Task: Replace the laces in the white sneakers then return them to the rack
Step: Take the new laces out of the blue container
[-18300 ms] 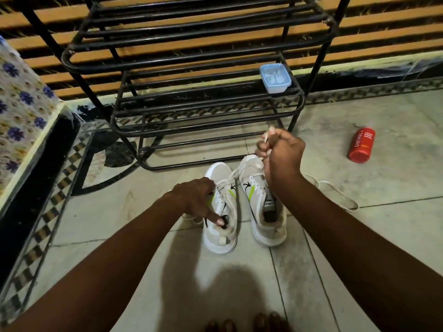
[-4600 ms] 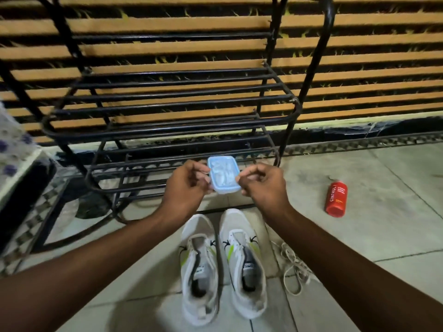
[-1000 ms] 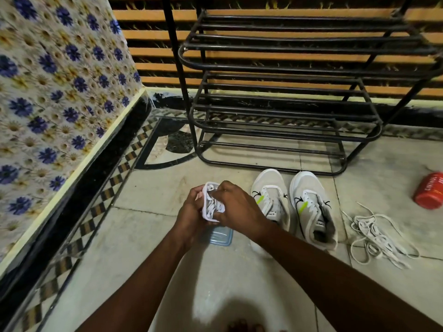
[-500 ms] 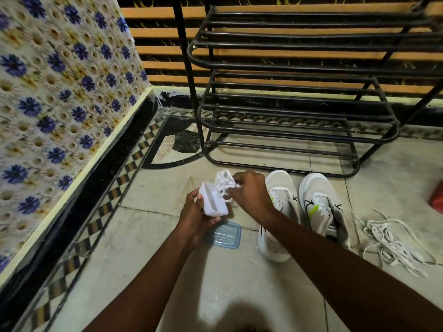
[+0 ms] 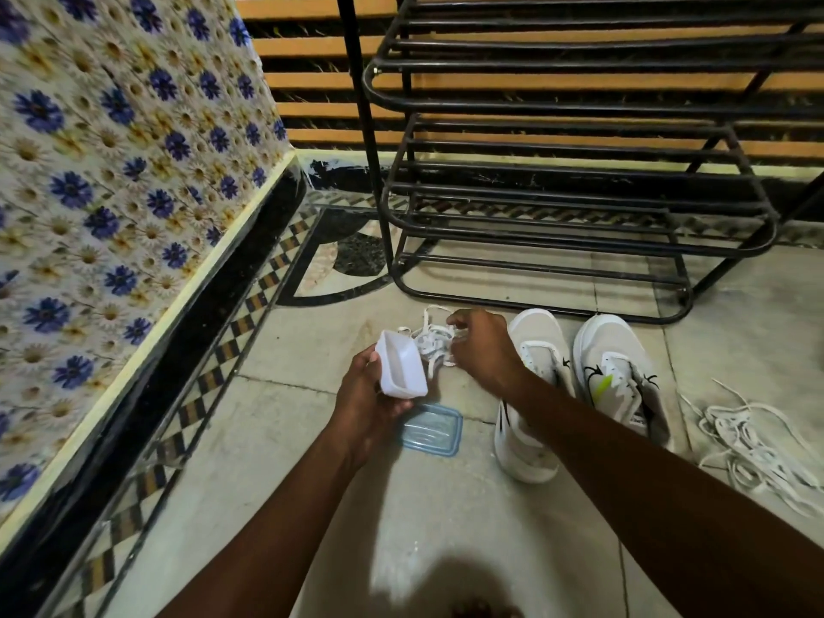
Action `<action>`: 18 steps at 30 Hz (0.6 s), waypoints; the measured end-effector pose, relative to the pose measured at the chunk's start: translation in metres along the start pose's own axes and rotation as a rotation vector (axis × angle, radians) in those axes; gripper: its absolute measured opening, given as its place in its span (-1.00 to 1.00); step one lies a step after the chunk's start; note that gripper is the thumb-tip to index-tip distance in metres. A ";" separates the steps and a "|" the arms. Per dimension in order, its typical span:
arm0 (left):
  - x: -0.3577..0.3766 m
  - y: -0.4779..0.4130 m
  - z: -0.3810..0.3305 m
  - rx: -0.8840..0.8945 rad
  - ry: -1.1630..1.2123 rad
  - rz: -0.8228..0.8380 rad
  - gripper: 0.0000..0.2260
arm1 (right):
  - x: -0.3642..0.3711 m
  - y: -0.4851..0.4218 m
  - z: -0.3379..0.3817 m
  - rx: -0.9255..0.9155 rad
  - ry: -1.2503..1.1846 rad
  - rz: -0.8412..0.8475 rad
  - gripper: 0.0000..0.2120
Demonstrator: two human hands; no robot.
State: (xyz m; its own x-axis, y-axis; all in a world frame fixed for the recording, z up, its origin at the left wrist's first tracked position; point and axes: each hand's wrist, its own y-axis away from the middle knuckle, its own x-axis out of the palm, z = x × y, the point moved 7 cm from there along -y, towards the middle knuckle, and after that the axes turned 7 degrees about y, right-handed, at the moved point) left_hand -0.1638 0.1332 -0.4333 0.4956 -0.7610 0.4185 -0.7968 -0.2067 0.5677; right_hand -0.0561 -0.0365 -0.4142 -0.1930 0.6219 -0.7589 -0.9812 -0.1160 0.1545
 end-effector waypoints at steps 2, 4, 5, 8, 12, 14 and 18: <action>0.013 0.005 0.002 -0.005 0.036 0.024 -0.77 | -0.013 0.008 -0.003 -0.033 -0.041 -0.040 -0.56; 0.030 0.009 0.006 -0.019 0.012 0.039 -0.74 | -0.028 0.018 -0.004 -0.071 -0.106 -0.090 -0.60; 0.038 0.013 0.007 -0.024 -0.012 0.037 -0.73 | -0.037 0.024 -0.002 -0.105 -0.113 -0.131 -0.65; 0.071 0.027 0.014 -0.042 -0.049 0.093 -0.77 | -0.071 0.045 0.001 -0.196 -0.101 -0.232 -0.83; 0.121 0.052 0.028 -0.101 -0.168 0.271 -0.81 | -0.115 0.074 -0.016 -0.205 -0.092 -0.197 -0.78; 0.139 0.063 0.040 -0.131 -0.266 0.336 -0.80 | -0.136 0.087 -0.031 -0.191 -0.061 -0.209 -0.83; 0.165 0.076 0.059 -0.073 -0.366 0.369 -0.67 | -0.171 0.109 -0.065 -0.130 -0.024 -0.301 -0.89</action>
State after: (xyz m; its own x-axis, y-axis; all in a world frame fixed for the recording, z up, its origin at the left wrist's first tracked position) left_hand -0.1628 -0.0447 -0.3632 0.0228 -0.9429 0.3322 -0.8629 0.1493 0.4829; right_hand -0.1306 -0.2064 -0.3087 0.1050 0.6611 -0.7429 -0.9872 -0.0211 -0.1584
